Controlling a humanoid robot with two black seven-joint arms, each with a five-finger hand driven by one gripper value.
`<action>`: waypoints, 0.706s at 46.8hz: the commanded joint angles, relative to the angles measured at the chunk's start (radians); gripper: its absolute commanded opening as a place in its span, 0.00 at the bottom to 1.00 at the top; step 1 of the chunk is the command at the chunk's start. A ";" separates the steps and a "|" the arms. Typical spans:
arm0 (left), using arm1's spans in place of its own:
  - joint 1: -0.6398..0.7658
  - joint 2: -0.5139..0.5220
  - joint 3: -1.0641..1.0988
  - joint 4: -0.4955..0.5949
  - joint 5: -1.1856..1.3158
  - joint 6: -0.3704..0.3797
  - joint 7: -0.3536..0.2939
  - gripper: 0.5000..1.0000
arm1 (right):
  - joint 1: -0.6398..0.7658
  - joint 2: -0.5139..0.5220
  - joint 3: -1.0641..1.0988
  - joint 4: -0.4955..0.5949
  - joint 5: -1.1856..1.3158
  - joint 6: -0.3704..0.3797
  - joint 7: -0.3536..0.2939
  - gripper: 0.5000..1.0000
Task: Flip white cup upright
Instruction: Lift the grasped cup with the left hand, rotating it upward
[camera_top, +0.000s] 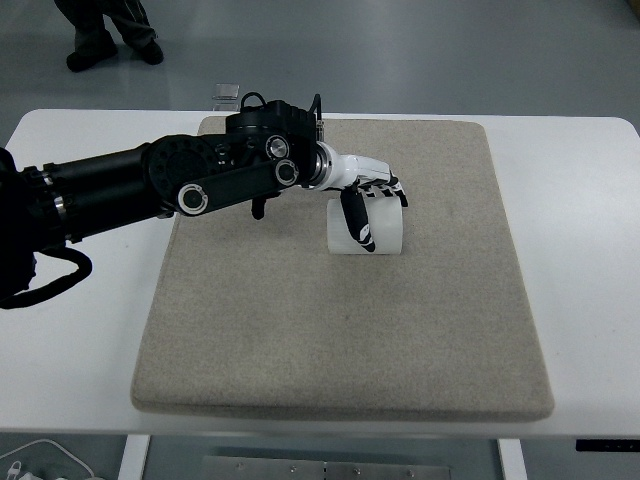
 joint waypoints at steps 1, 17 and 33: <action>-0.003 0.003 -0.008 0.000 -0.015 0.000 0.000 0.29 | 0.000 0.000 0.000 0.000 0.000 -0.001 0.000 0.86; 0.012 0.017 -0.184 0.046 -0.029 -0.009 -0.006 0.25 | 0.000 0.000 0.002 0.000 0.001 -0.001 0.000 0.86; 0.080 0.089 -0.327 0.054 -0.180 -0.015 -0.042 0.26 | 0.000 0.000 0.006 -0.002 0.005 -0.003 0.000 0.86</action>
